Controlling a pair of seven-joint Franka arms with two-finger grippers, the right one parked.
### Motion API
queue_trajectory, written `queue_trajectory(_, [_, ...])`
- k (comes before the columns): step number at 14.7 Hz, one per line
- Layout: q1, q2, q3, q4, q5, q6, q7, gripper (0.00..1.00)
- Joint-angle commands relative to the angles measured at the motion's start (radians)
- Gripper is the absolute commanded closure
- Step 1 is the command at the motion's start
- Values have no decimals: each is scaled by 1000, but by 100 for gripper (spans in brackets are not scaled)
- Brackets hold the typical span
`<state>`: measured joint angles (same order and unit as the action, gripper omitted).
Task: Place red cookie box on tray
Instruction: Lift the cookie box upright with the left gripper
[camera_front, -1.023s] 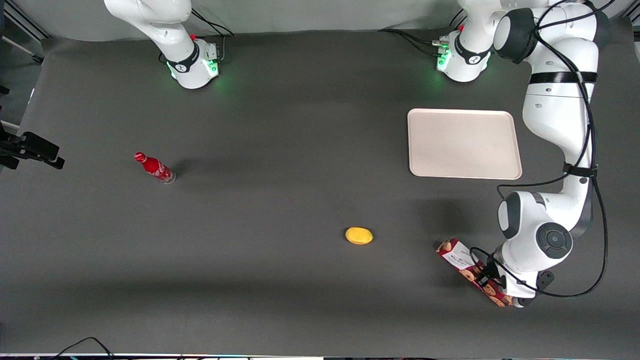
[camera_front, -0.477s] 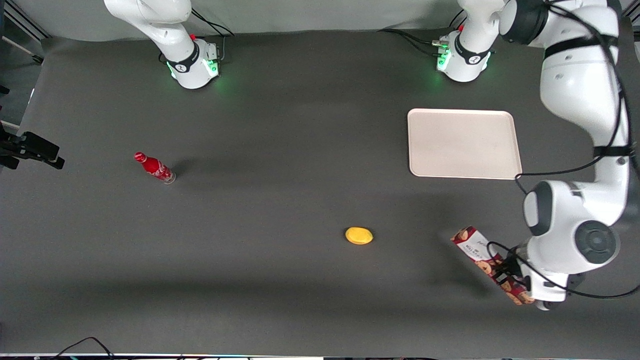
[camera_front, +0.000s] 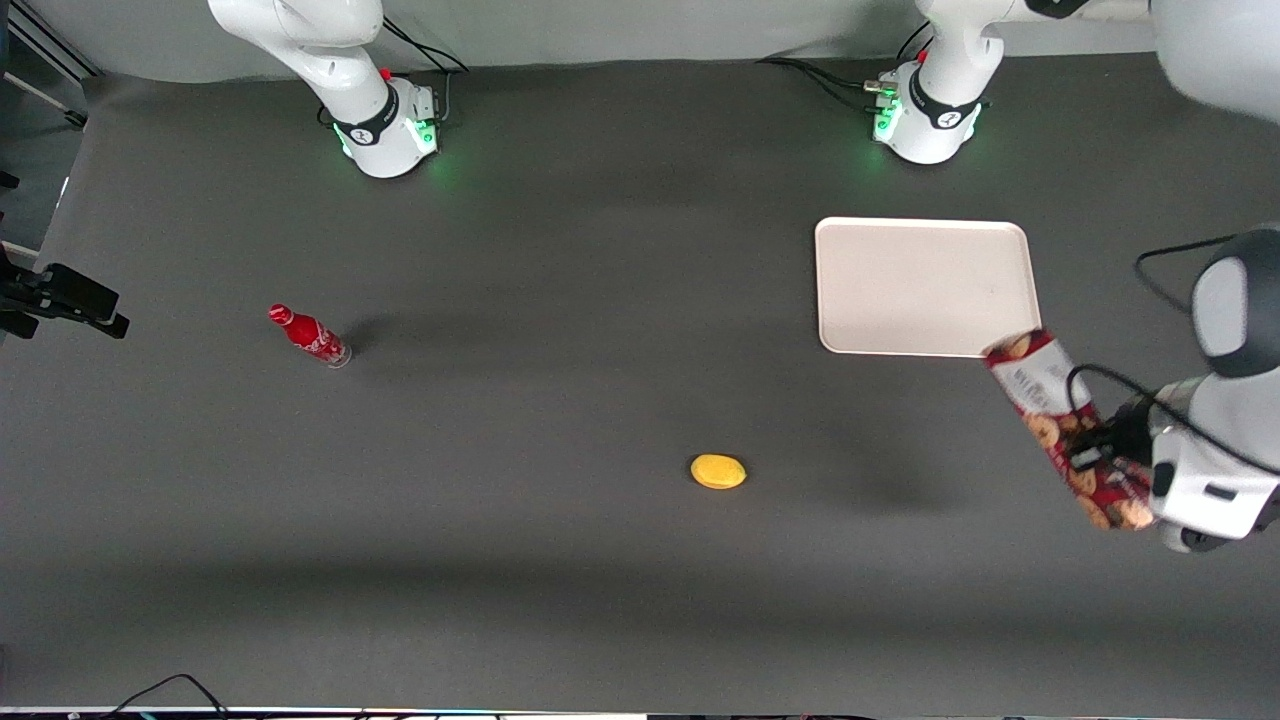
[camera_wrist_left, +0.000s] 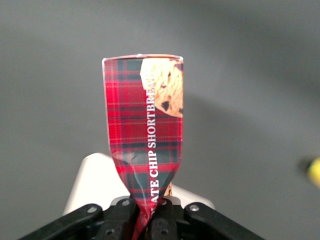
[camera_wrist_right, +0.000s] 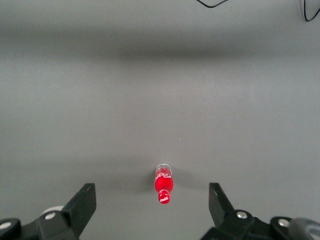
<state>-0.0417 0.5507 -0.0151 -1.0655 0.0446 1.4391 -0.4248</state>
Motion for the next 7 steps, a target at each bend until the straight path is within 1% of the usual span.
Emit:
queue_trajectory(1, [5,-145,46,-94,17,-146,274,100])
queue_trajectory(2, [6,-206,50,-176,17,-144,332,100])
queue_trajectory(4, [6,-346,73,-406,21,-90,398,100])
queue_trajectory(7, [11,-568,99,-834,21,152,463,100])
